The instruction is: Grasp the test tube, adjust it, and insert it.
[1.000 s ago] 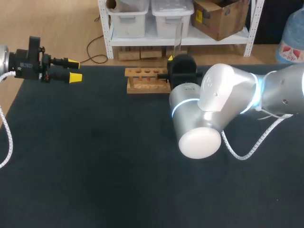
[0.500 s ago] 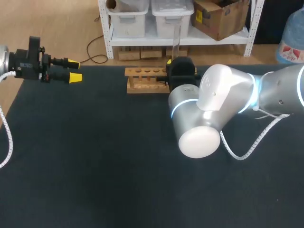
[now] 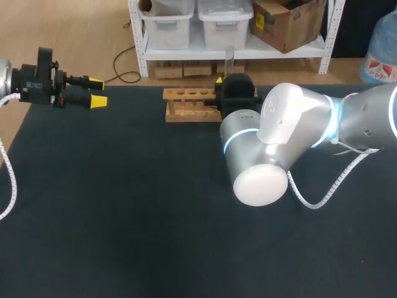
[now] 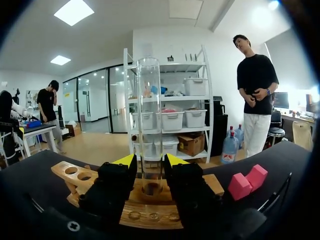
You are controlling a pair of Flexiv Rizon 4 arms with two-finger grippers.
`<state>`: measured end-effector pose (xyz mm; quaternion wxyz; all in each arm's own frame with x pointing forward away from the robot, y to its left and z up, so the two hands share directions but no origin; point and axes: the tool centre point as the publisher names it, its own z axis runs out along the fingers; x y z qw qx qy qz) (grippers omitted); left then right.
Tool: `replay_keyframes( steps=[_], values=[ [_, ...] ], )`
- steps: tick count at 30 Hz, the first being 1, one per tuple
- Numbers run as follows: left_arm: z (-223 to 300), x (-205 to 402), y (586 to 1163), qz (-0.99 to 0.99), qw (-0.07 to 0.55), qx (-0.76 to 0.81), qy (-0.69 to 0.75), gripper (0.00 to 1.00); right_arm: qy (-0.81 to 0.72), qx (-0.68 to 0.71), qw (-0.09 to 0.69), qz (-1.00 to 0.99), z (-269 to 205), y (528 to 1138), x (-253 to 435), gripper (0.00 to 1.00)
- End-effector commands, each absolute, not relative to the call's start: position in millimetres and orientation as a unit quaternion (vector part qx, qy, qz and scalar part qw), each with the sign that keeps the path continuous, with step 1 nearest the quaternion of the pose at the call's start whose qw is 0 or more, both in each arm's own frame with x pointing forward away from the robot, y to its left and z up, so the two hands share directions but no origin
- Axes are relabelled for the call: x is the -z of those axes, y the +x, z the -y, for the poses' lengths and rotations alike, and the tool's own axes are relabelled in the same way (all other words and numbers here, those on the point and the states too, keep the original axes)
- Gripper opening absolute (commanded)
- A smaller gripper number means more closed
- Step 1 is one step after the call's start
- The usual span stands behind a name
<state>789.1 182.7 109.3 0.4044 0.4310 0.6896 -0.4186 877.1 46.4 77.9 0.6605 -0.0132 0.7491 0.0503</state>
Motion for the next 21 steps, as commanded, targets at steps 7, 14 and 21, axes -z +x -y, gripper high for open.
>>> replay_keyframes(
  steps=[7, 14, 21],
  values=[
    [-183.0, -108.2, 788.8, -0.688, 0.406, 0.419, 0.431, 1.0, -0.066, -0.111, 0.658, -0.742, -42.3, 877.6, -81.6, 0.78],
    [-183.0, -108.2, 788.8, -0.688, 0.406, 0.419, 0.431, 1.0, -0.073, -0.12, 0.656, -0.742, -41.0, 871.3, -96.2, 1.0],
    [-183.0, -108.2, 788.8, -0.688, 0.406, 0.419, 0.431, 1.0, -0.124, -0.216, 0.622, -0.742, -32.0, 845.1, -116.1, 1.0]
  ],
)
